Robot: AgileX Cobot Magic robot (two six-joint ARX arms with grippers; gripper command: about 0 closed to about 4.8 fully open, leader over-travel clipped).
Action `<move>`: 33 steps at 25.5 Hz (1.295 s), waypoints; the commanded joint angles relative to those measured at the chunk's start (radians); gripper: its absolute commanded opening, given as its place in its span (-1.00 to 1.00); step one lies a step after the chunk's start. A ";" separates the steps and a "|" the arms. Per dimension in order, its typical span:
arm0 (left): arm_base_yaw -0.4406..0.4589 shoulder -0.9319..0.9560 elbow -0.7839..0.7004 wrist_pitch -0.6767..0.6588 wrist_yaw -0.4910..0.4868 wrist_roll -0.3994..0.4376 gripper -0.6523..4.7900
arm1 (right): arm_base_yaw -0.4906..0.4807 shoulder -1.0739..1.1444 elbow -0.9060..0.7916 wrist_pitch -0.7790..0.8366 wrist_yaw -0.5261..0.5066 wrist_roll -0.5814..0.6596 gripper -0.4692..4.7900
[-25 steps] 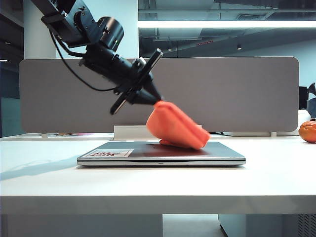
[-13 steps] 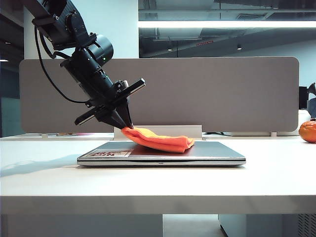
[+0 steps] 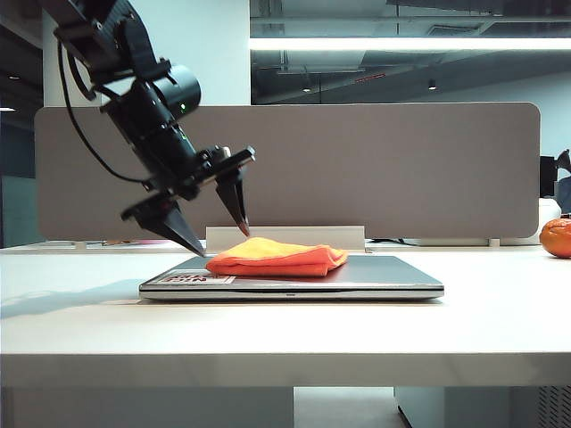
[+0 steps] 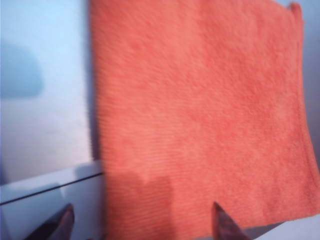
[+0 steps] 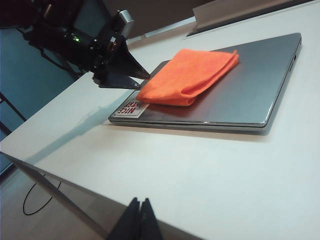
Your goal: Pick up the orange rag and put it over the laptop.
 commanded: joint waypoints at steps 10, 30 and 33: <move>0.066 -0.203 0.031 -0.119 -0.176 0.179 -0.78 | -0.001 -0.002 -0.003 0.021 0.117 -0.001 -0.84; 0.071 -0.529 -0.208 -0.048 -0.184 0.241 -0.78 | -0.002 0.000 -0.003 -0.060 0.543 -0.264 -0.84; 0.071 -0.576 -0.209 -0.047 -0.177 0.241 -0.78 | -0.003 0.001 -0.004 -0.066 0.604 -0.277 -0.84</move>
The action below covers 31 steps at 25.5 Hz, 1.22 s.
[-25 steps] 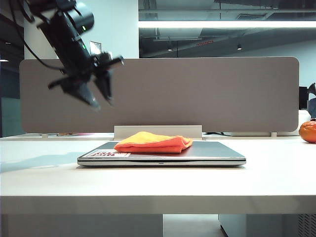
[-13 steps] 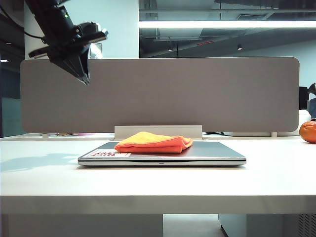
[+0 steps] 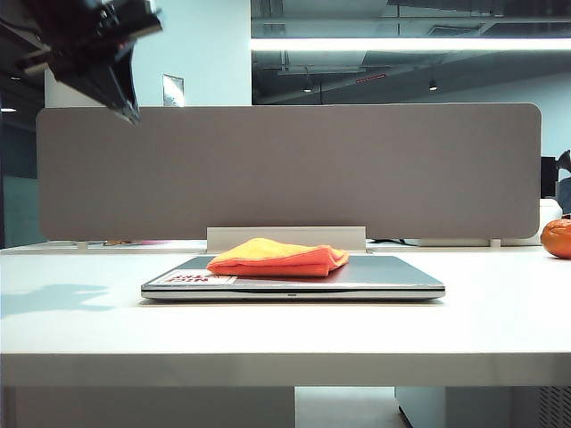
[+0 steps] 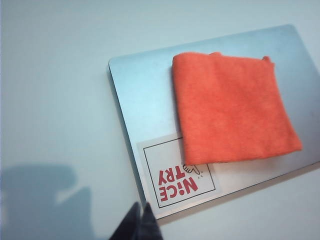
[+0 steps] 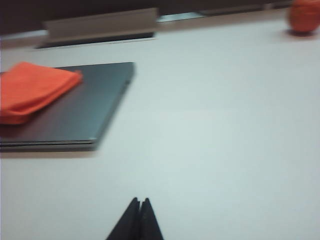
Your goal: Pick up the orange rag and put it over the laptop.
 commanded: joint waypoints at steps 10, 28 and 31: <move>-0.001 -0.212 -0.048 0.050 0.001 0.027 -0.78 | -0.003 0.001 -0.004 -0.002 0.044 -0.086 -0.84; -0.002 -0.689 -0.566 0.186 -0.068 -0.004 -0.78 | -0.002 0.000 -0.004 0.001 0.022 -0.086 -0.84; -0.002 -0.771 -0.631 0.185 -0.069 -0.026 -0.78 | -0.002 0.000 -0.004 0.001 0.023 -0.086 -0.84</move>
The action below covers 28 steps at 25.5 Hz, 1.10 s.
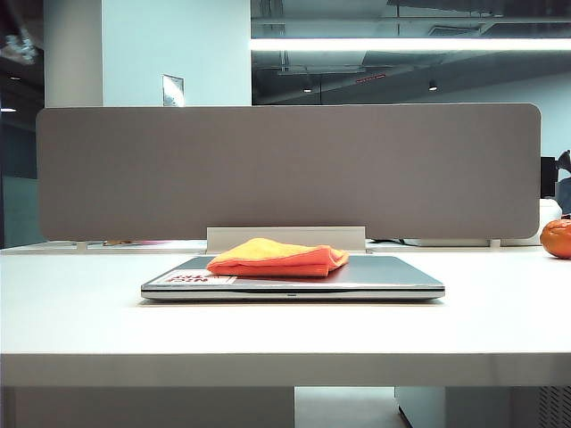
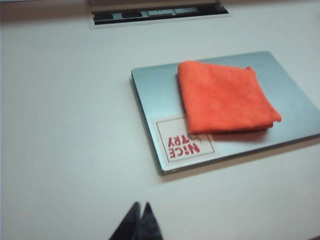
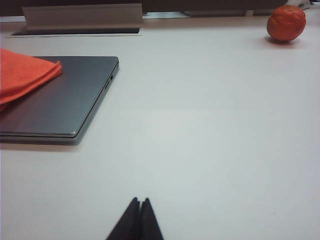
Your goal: Pick up the orange rag and put it over the laptop.
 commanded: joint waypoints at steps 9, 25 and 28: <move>-0.001 -0.327 -0.176 -0.098 -0.143 -0.038 -0.78 | 0.001 -0.001 -0.004 0.010 -0.001 -0.004 -0.84; -0.001 -0.463 -0.177 -0.177 -0.205 -0.039 -0.78 | 0.001 -0.001 -0.004 0.010 -0.001 -0.004 -0.84; 0.010 -0.468 -0.238 -0.129 -0.259 -0.040 -0.78 | 0.001 -0.001 -0.004 0.010 -0.001 -0.004 -0.84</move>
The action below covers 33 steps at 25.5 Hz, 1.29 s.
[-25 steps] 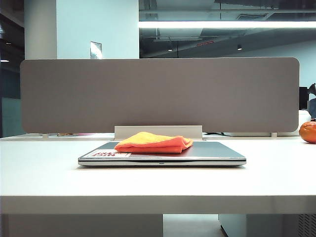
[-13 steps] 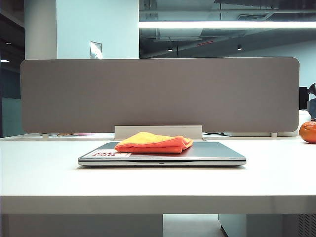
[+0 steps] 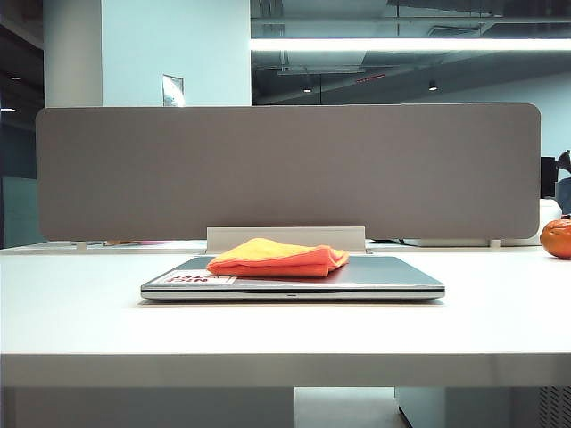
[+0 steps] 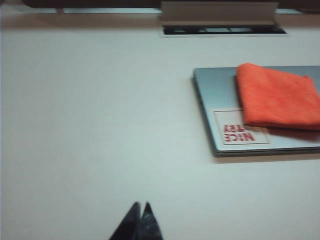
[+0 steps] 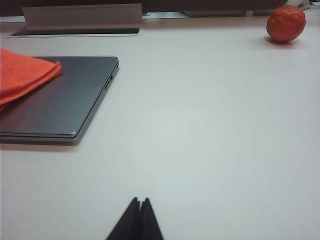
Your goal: Pick up the orange rag and put it over the laptop.
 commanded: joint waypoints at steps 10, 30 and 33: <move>0.240 -0.004 -0.341 0.437 0.133 -0.035 -0.78 | 0.001 -0.001 -0.004 0.010 -0.001 -0.004 -0.84; 0.316 -0.226 -0.575 0.523 0.132 -0.051 -0.78 | 0.001 -0.001 -0.004 0.010 -0.001 -0.004 -0.84; 0.282 -0.280 -0.575 0.462 0.129 -0.011 -0.78 | 0.001 -0.001 -0.004 0.010 -0.001 -0.004 -0.84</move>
